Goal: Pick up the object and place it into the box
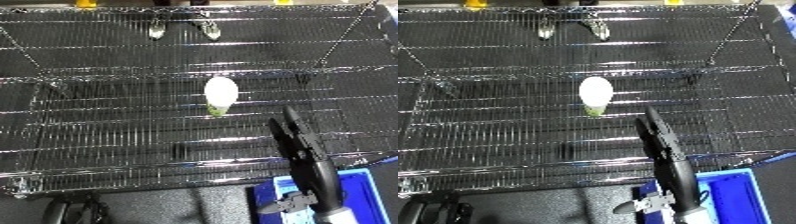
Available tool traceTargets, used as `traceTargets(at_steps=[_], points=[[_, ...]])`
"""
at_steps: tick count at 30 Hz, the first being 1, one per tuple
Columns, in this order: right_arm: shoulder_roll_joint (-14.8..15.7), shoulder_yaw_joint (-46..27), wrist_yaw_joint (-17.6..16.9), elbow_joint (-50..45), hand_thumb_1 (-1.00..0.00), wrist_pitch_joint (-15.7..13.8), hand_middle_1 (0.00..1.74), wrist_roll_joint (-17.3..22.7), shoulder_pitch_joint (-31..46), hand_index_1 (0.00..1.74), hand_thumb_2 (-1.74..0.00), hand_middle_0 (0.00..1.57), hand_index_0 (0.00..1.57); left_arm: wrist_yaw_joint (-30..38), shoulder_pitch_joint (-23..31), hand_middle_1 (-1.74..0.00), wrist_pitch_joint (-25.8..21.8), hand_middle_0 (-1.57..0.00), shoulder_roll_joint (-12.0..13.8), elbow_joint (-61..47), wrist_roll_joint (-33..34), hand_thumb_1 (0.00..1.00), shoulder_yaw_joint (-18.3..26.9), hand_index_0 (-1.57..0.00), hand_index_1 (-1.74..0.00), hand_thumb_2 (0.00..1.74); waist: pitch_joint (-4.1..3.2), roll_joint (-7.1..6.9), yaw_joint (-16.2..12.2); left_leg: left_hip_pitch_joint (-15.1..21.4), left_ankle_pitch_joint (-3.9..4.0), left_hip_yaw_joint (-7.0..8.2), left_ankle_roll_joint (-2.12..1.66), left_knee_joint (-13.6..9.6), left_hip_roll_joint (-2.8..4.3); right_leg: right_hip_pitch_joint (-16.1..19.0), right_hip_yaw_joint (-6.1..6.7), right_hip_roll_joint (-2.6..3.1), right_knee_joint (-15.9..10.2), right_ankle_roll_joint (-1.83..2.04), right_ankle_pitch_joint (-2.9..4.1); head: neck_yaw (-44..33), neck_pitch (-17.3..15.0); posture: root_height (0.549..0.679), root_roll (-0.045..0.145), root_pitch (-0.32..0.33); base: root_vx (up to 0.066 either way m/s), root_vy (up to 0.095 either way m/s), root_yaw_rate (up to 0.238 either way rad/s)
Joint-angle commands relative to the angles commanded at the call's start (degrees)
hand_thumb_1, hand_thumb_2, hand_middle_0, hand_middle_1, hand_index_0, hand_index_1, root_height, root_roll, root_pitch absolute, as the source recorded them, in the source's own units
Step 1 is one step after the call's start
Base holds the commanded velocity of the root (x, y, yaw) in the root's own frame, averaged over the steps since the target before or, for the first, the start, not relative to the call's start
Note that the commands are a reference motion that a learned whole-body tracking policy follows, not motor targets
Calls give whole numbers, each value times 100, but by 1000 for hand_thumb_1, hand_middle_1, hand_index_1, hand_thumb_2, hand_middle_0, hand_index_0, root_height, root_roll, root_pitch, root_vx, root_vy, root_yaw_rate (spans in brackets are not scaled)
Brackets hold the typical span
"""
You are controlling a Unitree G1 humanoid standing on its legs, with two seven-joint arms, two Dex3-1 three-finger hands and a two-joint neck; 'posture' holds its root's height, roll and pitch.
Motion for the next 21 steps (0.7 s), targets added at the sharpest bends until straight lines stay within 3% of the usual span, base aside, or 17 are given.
traceTargets(at_steps=[9,18,21], points=[[-114,4,-254,336,0,155,0,41,-124,0,0,0,0,-9,27,-1740,31,-1570,92,-58,-23,1000,25,-1570,-1740,1740,123,44,37,-198,-86,1,54,310,-63,-231,32,-56,319,4,-31,255,334,650,46,-96,53,12,9],[-232,8,-677,661,0,367,0,122,-623,0,0,0,0,29,-169,-1740,62,-1570,161,-106,-85,1000,-91,-1570,-1740,1740,302,122,58,-568,-156,31,109,613,-183,-679,66,-75,665,21,-22,492,615,644,45,-75,15,13,14],[-259,40,-810,762,0,430,0,80,-818,0,0,0,0,82,-242,-1740,69,-1570,163,-108,-80,1000,-147,-1570,-1740,1740,325,161,64,-741,-193,50,121,735,-224,-867,83,-66,778,14,-28,494,729,641,45,-61,-8,21,9]])
